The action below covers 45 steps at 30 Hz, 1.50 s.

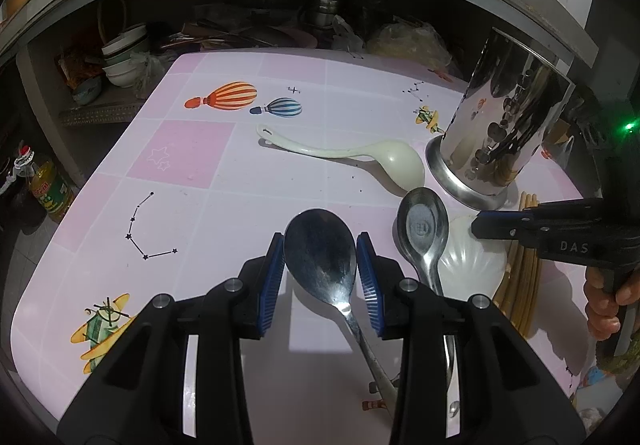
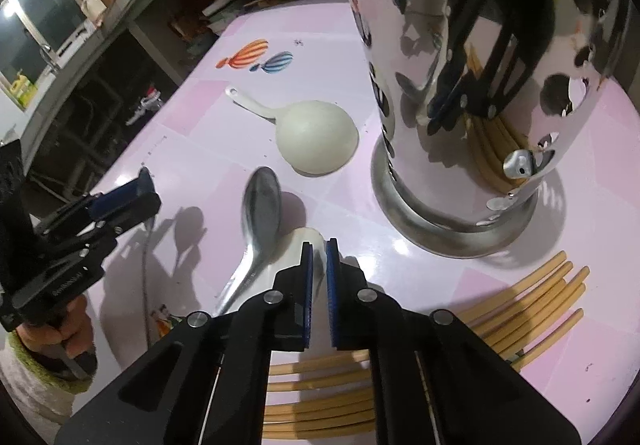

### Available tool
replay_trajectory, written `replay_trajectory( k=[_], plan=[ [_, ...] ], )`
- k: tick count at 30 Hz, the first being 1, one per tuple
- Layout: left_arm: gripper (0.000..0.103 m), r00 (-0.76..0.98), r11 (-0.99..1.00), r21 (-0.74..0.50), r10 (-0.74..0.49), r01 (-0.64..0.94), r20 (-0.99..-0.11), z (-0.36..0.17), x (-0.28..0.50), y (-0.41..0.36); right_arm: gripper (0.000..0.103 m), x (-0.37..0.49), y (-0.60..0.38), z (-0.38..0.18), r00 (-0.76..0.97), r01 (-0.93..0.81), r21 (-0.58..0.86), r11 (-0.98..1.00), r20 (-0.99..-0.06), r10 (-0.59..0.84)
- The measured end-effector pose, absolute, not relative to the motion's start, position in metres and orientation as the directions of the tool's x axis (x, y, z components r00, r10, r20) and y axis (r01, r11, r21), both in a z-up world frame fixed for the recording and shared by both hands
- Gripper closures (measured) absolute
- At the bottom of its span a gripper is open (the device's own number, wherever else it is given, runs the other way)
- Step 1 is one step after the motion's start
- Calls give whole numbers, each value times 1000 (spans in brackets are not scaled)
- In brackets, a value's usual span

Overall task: Organize utensils
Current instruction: 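Lift the metal spoon with the left tool while the right tool raises the rice paddle toward the holder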

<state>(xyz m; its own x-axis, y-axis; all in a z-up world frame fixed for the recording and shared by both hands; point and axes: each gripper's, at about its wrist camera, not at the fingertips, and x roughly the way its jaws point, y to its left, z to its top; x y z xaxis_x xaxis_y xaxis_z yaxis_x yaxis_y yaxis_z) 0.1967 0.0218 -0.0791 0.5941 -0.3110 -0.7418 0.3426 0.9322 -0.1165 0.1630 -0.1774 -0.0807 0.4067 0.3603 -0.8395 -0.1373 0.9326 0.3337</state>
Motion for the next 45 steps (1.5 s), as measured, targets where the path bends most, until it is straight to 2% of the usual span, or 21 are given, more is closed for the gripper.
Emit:
replay_trajectory(
  k=[4,12,19,30,45],
  plan=[
    [68,605,932,-119,-315,341,-731,-75,195,24,99,154,-178,-65,436,-164,332,929,-820,370],
    [68,639,932,-129,-329,339,-695,-61,188,31,100,134,-167,-21,540,-233,212,949,-784,307],
    [68,667,928,-137,-346,346,-660,-50,178,38,100,126,-166,4,597,-239,165,957,-752,279],
    [69,709,924,-122,-357,362,-608,-24,162,40,100,117,-172,42,685,-234,137,963,-679,263],
    [69,740,922,-91,-359,377,-570,-4,149,34,100,109,-180,64,728,-224,125,967,-638,251]
  ],
)
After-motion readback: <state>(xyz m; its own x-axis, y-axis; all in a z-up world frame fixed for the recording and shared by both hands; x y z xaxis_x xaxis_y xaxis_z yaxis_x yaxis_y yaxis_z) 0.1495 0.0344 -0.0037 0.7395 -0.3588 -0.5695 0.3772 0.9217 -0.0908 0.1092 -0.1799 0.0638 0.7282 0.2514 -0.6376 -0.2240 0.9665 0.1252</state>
